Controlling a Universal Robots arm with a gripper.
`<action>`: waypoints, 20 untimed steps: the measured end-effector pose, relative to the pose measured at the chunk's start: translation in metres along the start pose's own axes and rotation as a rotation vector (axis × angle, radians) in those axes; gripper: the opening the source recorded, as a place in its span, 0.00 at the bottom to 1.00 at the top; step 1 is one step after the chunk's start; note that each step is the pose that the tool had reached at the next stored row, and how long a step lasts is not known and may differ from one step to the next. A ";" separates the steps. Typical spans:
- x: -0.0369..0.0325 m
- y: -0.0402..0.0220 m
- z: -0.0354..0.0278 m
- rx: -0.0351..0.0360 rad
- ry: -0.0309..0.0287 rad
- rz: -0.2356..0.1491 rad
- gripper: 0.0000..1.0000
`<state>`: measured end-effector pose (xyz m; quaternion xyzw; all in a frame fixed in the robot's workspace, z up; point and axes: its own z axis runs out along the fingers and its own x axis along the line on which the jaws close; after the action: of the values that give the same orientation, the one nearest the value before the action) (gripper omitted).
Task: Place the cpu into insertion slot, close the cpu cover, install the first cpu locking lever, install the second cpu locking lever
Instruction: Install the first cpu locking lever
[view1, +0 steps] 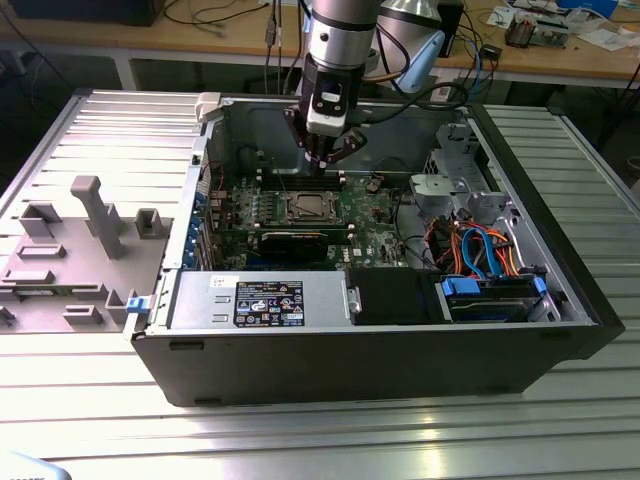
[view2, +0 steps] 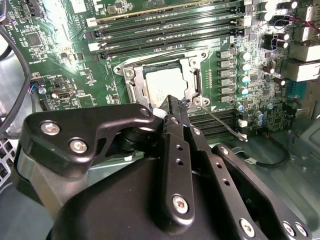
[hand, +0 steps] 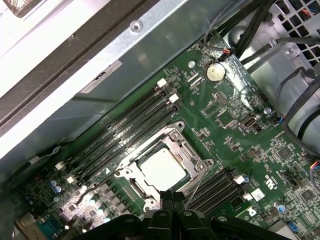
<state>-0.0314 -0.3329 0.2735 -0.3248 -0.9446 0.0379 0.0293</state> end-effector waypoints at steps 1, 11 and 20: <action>0.0000 0.0000 0.0000 0.0001 -0.0002 -0.002 0.11; 0.0000 0.0000 0.0000 0.0009 -0.0025 -0.028 0.11; 0.0000 0.0000 0.0000 0.0016 -0.0046 -0.051 0.11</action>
<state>-0.0314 -0.3329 0.2735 -0.3007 -0.9525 0.0386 0.0284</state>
